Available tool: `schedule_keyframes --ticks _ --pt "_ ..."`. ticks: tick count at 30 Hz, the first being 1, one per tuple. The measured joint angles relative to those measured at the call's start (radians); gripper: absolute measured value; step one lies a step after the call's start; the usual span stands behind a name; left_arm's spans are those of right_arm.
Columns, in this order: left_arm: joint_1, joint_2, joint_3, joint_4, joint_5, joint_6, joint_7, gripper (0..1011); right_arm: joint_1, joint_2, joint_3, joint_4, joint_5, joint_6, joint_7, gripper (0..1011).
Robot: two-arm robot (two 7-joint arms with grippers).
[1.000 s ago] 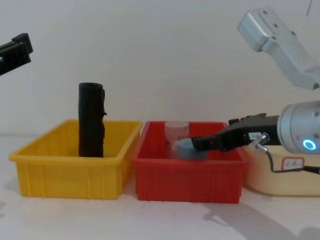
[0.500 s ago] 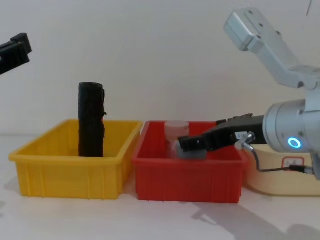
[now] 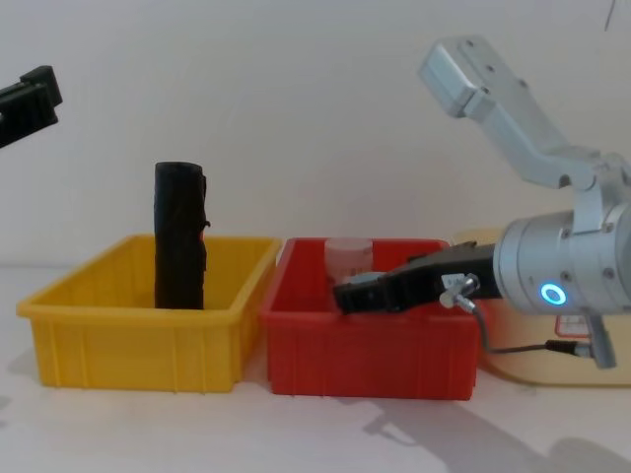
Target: Pick up the garbage bag with the one hand and transfer it to the other hand.
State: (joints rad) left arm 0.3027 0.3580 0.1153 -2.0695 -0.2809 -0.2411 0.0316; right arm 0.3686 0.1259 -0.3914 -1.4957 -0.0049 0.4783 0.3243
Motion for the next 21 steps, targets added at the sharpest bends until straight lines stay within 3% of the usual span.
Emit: schedule_keyframes --ticks 11,17,21 --pt "0.000 0.000 0.000 0.000 0.000 0.000 0.000 1002 0.020 -0.024 -0.003 0.052 0.002 0.001 -0.015 987" --pt "0.000 0.000 0.000 0.000 0.000 0.000 0.000 1001 0.027 -0.040 0.001 0.074 0.002 0.002 -0.028 872" --pt "0.000 0.000 0.000 0.000 0.000 0.000 0.000 1001 0.029 -0.052 0.007 0.084 0.001 0.002 -0.040 738"
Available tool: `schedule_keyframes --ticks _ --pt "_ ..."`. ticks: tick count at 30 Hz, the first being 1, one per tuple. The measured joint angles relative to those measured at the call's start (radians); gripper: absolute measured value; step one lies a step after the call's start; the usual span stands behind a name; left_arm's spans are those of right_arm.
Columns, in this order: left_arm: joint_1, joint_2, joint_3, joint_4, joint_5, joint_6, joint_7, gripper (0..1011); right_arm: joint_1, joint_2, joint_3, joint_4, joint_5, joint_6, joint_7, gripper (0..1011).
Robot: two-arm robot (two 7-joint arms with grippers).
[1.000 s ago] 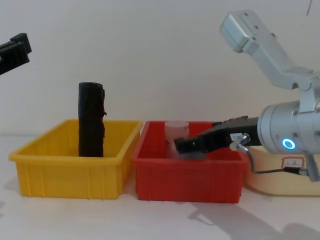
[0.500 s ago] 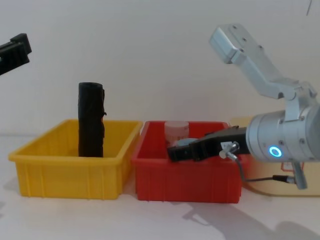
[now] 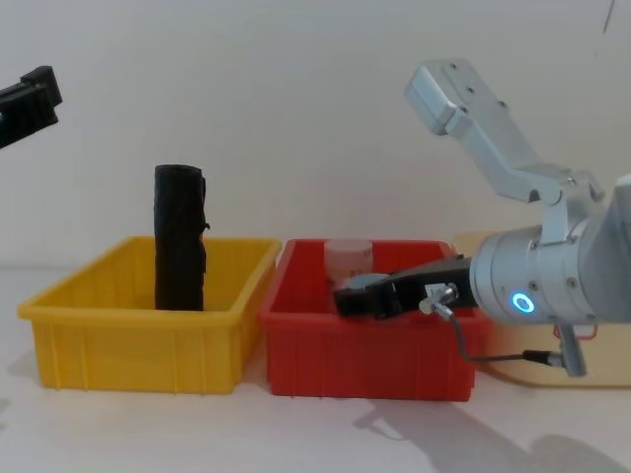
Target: Pick up the garbage bag with the one hand and transfer it to the other hand.
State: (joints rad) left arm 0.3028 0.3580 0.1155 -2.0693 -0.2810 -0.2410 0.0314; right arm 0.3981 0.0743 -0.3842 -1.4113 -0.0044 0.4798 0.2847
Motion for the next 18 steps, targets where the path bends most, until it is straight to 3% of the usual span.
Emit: schedule_keyframes --ticks 3,18 --pt "0.000 0.000 0.000 0.000 0.000 0.000 0.000 1001 0.001 -0.006 0.006 0.005 -0.002 -0.001 -0.007 666" --pt "0.000 0.000 0.000 0.000 0.000 0.000 0.000 1001 0.006 -0.032 0.051 -0.024 0.006 -0.008 -0.036 666"
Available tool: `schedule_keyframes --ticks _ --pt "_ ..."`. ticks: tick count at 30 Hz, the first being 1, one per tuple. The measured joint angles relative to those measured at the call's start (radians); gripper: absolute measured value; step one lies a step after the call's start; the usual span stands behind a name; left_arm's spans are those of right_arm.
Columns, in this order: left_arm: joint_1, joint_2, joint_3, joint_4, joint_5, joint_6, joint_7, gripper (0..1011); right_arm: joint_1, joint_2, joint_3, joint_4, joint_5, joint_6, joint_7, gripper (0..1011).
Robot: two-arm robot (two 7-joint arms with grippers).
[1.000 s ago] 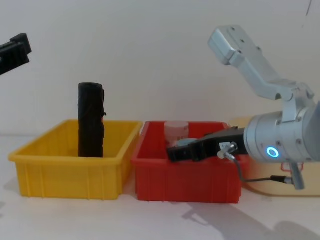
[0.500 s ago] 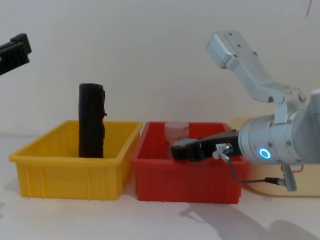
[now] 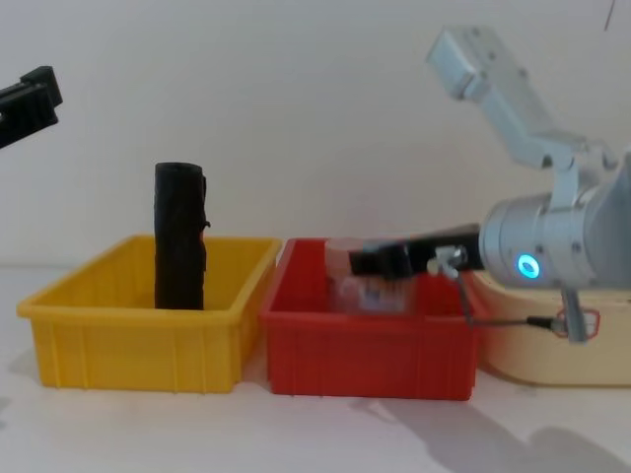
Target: Pick up the garbage bag with the one hand and transfer it to the other hand.
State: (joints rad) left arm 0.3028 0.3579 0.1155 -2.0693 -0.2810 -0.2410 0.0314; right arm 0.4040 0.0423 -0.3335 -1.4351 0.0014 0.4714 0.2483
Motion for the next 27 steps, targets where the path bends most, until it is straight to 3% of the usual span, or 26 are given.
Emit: schedule_keyframes --ticks 15,27 --pt "0.000 0.000 0.000 0.000 0.000 0.000 0.000 1001 0.031 -0.011 0.087 -0.068 0.025 -0.047 -0.062 666" --pt "0.000 0.000 0.000 0.000 0.000 0.000 0.000 1001 0.071 0.006 0.156 -0.030 -0.006 -0.085 -0.141 666"
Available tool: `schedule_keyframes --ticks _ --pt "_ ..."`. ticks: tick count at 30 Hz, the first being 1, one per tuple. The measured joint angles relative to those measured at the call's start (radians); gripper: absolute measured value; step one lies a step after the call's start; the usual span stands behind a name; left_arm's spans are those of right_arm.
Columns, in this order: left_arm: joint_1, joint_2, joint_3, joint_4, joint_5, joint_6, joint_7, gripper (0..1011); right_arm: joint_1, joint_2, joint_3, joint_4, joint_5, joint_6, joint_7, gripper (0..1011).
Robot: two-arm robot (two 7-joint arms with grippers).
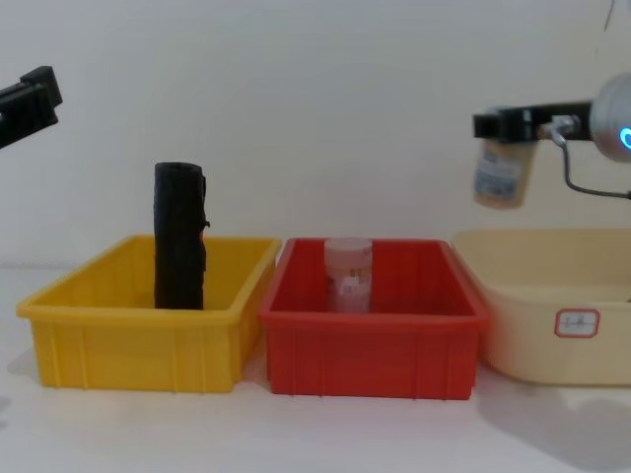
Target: Pick up the garbage bag with the one hand and transfer it to the other hand.
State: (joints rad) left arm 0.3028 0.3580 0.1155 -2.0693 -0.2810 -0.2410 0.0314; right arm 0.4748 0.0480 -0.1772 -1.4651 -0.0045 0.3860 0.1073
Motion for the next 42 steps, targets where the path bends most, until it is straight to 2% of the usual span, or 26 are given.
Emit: schedule_keyframes --ticks 15,22,27,42 --pt "0.000 0.000 0.000 0.000 0.000 0.000 0.000 1001 0.026 0.036 0.017 0.140 -0.082 -0.015 -0.068 677" --pt "0.000 0.000 0.000 0.000 0.000 0.000 0.000 1002 0.025 0.041 0.024 0.167 -0.097 -0.019 -0.079 892" --pt "0.000 0.000 0.000 0.000 0.000 0.000 0.000 1001 0.017 0.039 0.037 0.166 -0.096 -0.026 -0.080 1001" --pt "0.000 0.000 0.000 0.000 0.000 0.000 0.000 1001 -0.010 0.028 0.072 0.121 -0.072 -0.041 -0.068 1001"
